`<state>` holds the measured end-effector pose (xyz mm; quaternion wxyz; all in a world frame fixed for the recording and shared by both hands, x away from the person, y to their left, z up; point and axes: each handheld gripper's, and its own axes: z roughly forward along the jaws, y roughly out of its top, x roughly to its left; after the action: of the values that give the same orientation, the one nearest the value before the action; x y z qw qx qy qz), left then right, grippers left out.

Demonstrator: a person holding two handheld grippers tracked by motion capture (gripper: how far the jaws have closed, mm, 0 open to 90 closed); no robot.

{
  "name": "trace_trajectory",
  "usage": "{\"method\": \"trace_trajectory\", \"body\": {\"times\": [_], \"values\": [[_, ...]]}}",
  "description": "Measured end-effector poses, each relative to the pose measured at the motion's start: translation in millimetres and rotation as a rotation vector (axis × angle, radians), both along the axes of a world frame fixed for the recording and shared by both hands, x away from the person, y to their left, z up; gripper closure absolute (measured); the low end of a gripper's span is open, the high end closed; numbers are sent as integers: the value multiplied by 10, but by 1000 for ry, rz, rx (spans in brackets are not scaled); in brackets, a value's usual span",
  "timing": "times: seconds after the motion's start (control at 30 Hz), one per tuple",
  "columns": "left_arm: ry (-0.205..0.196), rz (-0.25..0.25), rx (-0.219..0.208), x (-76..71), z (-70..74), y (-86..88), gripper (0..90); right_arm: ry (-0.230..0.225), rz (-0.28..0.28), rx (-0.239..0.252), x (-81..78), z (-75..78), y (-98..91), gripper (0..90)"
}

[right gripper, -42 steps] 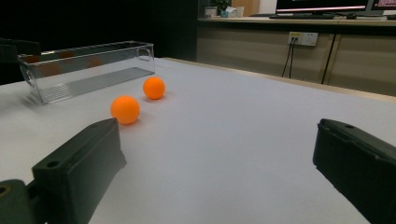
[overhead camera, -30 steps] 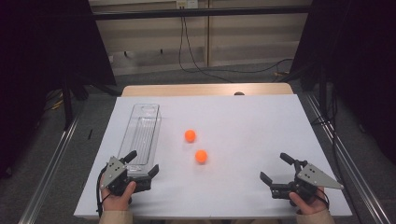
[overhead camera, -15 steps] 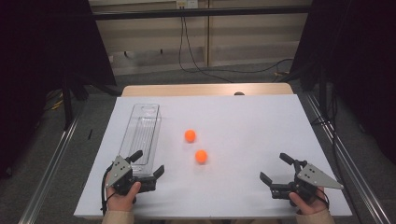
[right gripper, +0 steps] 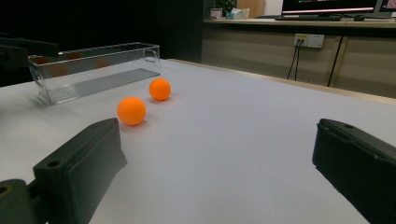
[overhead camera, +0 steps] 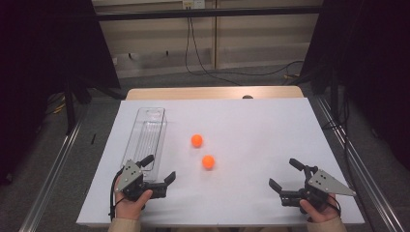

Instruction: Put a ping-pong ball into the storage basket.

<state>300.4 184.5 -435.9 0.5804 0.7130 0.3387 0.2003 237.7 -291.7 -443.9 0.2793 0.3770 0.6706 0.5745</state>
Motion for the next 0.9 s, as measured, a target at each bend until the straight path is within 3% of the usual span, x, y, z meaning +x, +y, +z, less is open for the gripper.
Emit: {"method": "trace_trajectory", "body": {"times": [0.9], "values": [[18,-60,0,62,18,-203,22,0,2,3,1,2,2,13]]}}
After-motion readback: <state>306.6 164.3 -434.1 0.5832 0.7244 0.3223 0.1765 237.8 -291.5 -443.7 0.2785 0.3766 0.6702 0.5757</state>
